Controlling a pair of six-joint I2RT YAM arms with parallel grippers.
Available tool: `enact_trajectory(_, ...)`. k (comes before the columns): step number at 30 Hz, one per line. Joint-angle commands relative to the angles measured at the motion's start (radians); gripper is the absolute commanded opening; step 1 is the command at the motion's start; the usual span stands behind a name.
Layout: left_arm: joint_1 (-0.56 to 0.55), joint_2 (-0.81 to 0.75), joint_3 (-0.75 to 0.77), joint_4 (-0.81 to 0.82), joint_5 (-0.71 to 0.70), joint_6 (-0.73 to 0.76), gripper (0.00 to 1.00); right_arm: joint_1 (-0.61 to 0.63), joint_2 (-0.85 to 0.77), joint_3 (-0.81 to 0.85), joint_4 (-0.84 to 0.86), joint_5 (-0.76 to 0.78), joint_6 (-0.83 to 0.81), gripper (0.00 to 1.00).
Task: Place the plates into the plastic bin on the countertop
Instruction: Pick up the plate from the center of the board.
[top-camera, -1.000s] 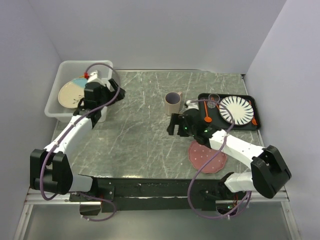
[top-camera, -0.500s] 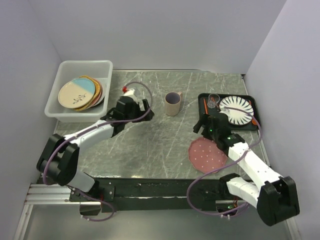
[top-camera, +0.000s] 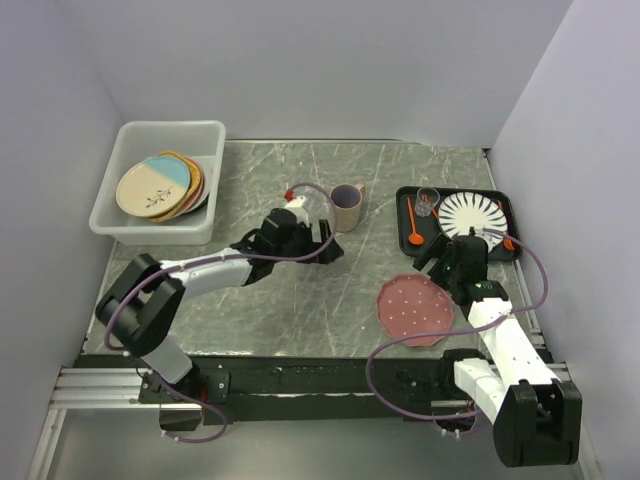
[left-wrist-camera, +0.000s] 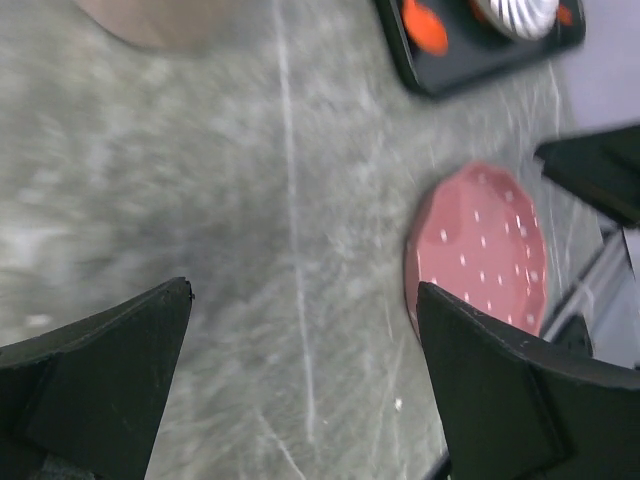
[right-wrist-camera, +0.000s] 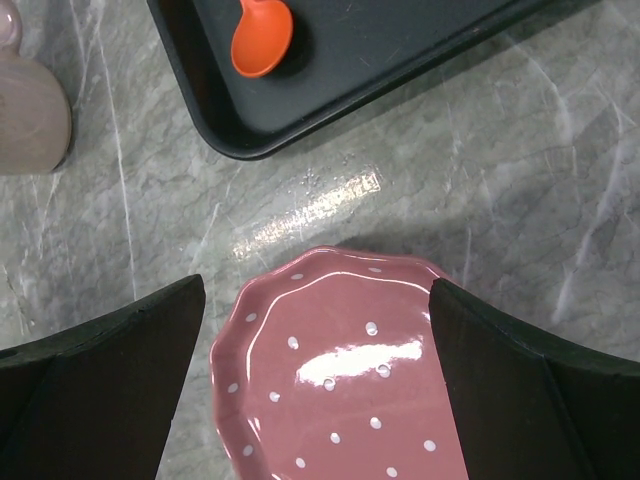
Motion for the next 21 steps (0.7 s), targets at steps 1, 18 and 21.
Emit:
enact_trajectory(1,-0.055,0.086,0.045,0.106,0.126,-0.041,0.99,-0.043,0.001,-0.005,0.028,-0.02,-0.017,1.0)
enact_trajectory(18,-0.195,0.319,0.193,0.151,0.215,-0.071,0.88,-0.071,-0.012,-0.024,0.063,-0.109,-0.027,1.0)
enact_trajectory(21,-0.215,0.336,0.222,0.122,0.183,-0.058,0.86,-0.077,-0.022,-0.028,0.064,-0.113,-0.027,1.0)
